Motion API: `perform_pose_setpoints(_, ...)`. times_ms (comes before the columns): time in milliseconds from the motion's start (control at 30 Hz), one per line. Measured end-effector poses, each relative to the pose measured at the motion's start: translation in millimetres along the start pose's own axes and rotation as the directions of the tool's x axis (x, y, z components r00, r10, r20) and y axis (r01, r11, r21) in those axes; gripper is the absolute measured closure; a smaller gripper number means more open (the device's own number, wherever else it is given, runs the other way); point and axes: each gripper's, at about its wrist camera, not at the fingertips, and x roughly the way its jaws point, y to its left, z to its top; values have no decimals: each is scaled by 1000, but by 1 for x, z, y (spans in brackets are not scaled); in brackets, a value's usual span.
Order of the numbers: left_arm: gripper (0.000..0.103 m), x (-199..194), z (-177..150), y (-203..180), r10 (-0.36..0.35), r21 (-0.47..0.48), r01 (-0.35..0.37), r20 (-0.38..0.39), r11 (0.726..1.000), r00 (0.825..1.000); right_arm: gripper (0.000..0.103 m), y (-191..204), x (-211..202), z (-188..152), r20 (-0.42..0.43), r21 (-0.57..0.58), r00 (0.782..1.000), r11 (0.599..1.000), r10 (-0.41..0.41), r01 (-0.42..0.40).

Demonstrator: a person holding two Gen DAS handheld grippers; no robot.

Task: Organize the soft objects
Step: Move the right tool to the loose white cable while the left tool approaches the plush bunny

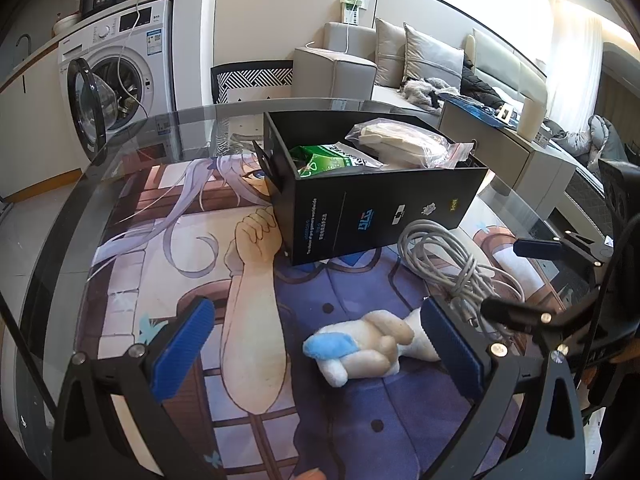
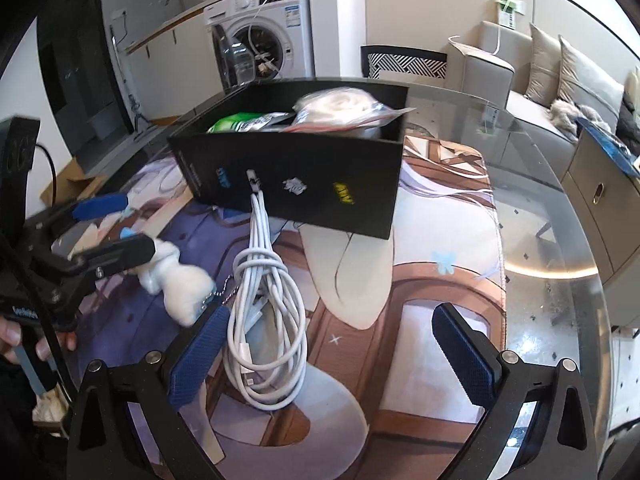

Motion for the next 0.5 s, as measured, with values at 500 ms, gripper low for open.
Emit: perform_pose_setpoints(500,0,1,0,2,-1,-5,1,-6,1000,1000,6,17,20,3,-37,-55,999,998,-23,21)
